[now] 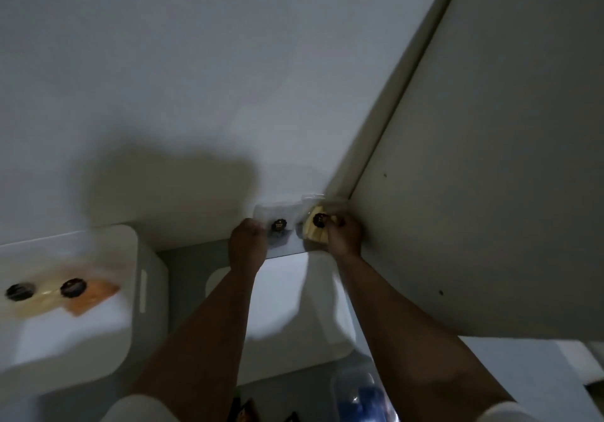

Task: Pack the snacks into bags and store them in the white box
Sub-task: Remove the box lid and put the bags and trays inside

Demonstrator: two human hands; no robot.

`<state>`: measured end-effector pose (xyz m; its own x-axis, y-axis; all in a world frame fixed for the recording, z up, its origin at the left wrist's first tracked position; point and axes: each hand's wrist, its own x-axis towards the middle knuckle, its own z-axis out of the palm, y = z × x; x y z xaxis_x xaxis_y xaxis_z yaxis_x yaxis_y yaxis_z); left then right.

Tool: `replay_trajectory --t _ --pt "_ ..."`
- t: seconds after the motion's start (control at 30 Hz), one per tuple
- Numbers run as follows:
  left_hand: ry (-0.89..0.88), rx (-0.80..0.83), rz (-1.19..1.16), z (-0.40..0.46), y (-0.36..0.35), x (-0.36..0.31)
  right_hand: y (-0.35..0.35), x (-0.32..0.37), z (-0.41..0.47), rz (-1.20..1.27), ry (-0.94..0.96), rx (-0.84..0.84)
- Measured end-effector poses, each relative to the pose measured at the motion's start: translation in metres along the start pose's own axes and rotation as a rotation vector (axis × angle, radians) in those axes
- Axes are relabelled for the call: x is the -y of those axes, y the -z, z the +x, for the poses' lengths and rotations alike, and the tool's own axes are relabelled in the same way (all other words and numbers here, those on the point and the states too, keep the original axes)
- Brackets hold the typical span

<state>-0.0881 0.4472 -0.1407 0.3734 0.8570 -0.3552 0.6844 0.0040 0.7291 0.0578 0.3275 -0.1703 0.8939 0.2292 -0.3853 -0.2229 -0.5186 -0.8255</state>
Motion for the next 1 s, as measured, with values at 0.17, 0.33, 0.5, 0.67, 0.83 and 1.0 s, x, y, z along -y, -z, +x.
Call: replay_trajectory --t 0.17,0.33,0.5,0.67,0.83,1.0 --pt "-0.101 -0.062 -0.125 -0.027 0.038 -0.012 0.017 0.041 -0.048 0.018 0.159 -0.040" --pt "-0.190 -0.142 -0.192 -0.055 0.107 -0.025 0.008 0.088 -0.112 0.104 0.333 -0.009" --pt "-0.203 -0.291 -0.205 -0.071 0.196 -0.006 -0.041 0.137 -0.181 0.213 0.379 0.140" --pt "-0.143 -0.421 -0.196 -0.075 0.276 0.041 -0.113 0.167 -0.247 0.227 0.406 0.289" --pt "0.015 -0.511 -0.271 -0.074 0.322 0.109 -0.184 0.161 -0.297 0.155 0.350 0.382" --pt "0.197 -0.451 -0.259 -0.053 0.333 0.172 -0.234 0.136 -0.310 -0.055 0.234 0.424"
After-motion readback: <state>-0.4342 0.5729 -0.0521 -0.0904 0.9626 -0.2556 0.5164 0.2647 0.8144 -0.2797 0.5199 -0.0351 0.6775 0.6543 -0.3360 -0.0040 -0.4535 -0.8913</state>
